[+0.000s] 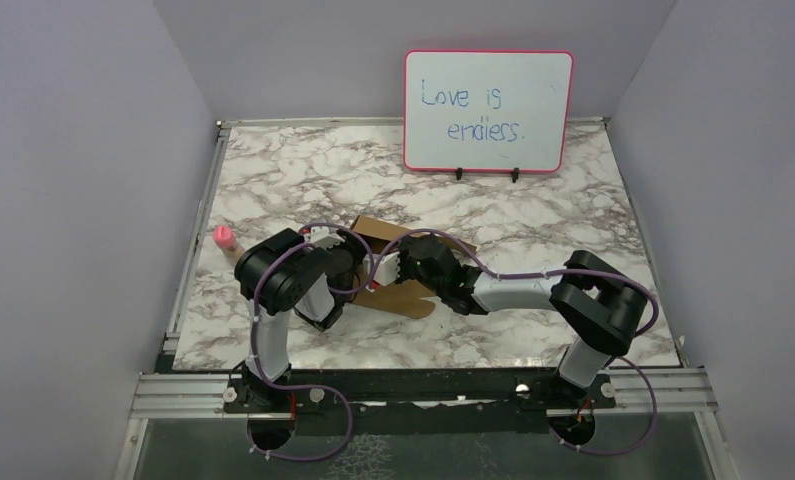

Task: Fold the paper box

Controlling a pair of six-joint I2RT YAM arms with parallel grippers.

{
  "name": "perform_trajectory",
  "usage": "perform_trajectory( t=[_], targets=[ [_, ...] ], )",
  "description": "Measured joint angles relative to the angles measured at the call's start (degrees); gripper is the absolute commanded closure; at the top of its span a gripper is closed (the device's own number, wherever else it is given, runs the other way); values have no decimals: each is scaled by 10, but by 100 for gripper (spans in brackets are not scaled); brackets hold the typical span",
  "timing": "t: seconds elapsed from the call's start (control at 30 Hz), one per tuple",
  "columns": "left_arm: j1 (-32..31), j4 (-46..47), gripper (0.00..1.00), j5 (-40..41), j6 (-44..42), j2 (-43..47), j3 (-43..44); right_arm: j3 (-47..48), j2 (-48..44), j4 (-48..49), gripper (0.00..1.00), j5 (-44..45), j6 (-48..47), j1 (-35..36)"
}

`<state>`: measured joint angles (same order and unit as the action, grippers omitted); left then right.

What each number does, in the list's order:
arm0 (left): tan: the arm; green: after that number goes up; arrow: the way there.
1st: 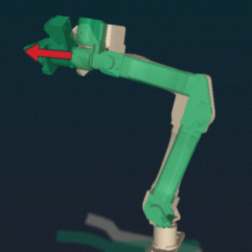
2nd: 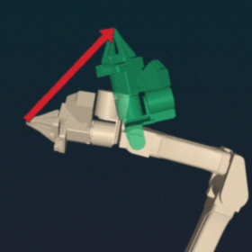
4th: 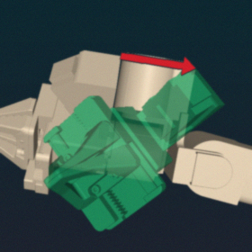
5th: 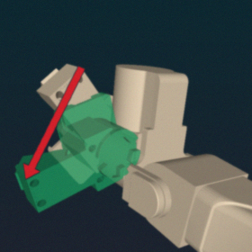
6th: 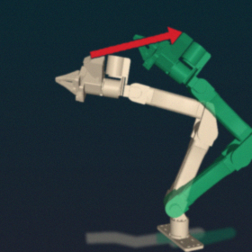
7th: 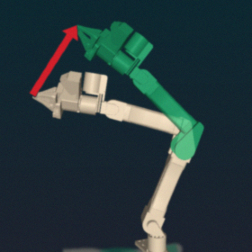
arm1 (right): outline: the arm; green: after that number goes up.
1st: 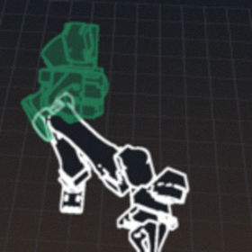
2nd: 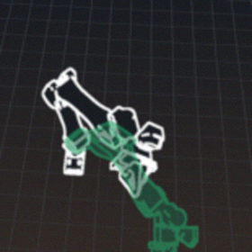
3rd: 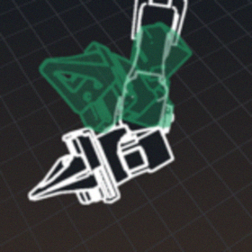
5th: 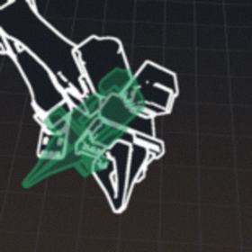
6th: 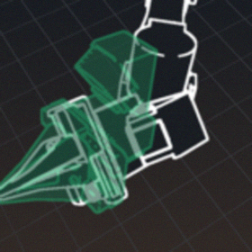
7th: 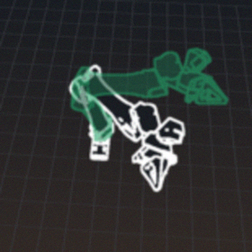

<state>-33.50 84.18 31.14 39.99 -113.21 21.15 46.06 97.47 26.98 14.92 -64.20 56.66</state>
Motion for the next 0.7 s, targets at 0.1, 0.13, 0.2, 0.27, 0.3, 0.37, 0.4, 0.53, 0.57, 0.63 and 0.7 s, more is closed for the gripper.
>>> perform_trajectory(
  t=[0.1,0.13,0.2,0.27,0.3,0.37,0.4,0.53,0.57,0.63,0.7],
  targets=[
    [-2,-1,73,7,4,0,0,0,0,0,99,-2,2,0],
    [-2,-2,74,10,5,0,0,0,0,0,99,-3,2,0],
    [-4,-3,74,16,8,0,0,-1,0,1,99,-4,3,0],
    [-5,-7,74,21,10,1,2,-1,0,1,99,-5,4,0],
    [-6,-12,74,25,11,2,3,-1,0,2,99,-6,5,0],
    [-9,-26,74,36,12,7,6,-1,0,2,99,-7,7,0],
    [-12,-38,73,43,12,12,9,-1,0,2,99,-7,8,0],
    [-19,-99,73,69,18,35,21,-1,0,4,99,-9,10,0],
    [-21,-114,72,74,21,41,25,-1,0,4,99,-9,12,0],
    [-22,-130,70,79,26,46,28,-1,0,5,99,-9,14,0],
    [-23,-138,68,81,28,49,31,-1,0,6,99,-11,15,-1]
  ],
)
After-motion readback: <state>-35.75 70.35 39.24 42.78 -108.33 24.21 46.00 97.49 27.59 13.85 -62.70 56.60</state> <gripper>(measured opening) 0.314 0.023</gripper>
